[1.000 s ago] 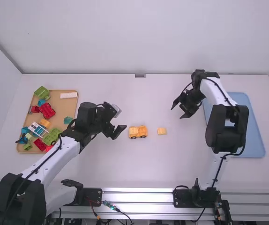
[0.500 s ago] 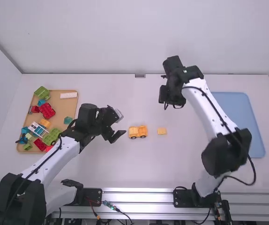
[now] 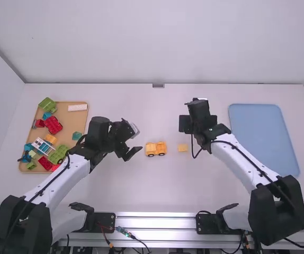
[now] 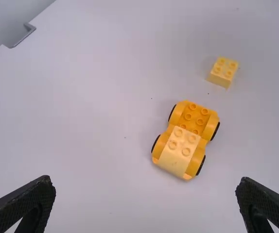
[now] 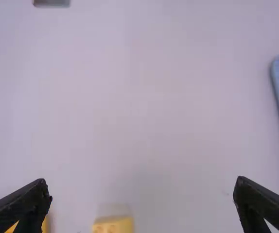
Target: Assemble lego blocks to make yellow taxi
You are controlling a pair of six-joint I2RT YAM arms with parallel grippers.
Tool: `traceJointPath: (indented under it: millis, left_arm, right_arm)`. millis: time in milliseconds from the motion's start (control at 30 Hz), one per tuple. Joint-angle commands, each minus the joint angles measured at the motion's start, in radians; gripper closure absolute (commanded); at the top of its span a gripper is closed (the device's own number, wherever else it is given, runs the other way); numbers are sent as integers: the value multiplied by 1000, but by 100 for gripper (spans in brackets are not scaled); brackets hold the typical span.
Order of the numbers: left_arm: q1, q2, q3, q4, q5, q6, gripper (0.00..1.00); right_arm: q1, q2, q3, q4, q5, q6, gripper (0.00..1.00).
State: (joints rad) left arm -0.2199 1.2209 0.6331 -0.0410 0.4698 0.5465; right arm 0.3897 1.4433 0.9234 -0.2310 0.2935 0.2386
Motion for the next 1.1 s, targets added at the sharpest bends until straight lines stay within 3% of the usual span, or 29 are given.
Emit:
traceJointPath:
  millis: [0, 100, 300, 400, 533, 733, 1067]
  left_arm:
    - [3, -9, 14, -1, 9, 1, 1]
    - [3, -9, 14, -13, 78, 47, 1]
    - [3, -9, -4, -12, 255, 223, 1]
    - [3, -9, -31, -8, 314, 315, 1]
    - [3, 21, -69, 40, 383, 417, 1]
    - [3, 180, -83, 219, 471, 413, 1]
    - [4, 509, -48, 512, 486, 280, 1]
  right_arm:
    - [-18, -37, -76, 98, 39, -140, 1]
    - [-29, -37, -148, 229, -49, -343, 1]
    - [-119, -38, -216, 355, -505, -762, 1]
    - [-212, -34, -225, 342, -775, -904, 1]
    - [-307, -7, -225, 278, -975, -1078, 1]
    - [-365, 55, -226, 173, -1086, -1325, 1]
    - [-334, 208, -226, 260, -1103, -1389, 1]
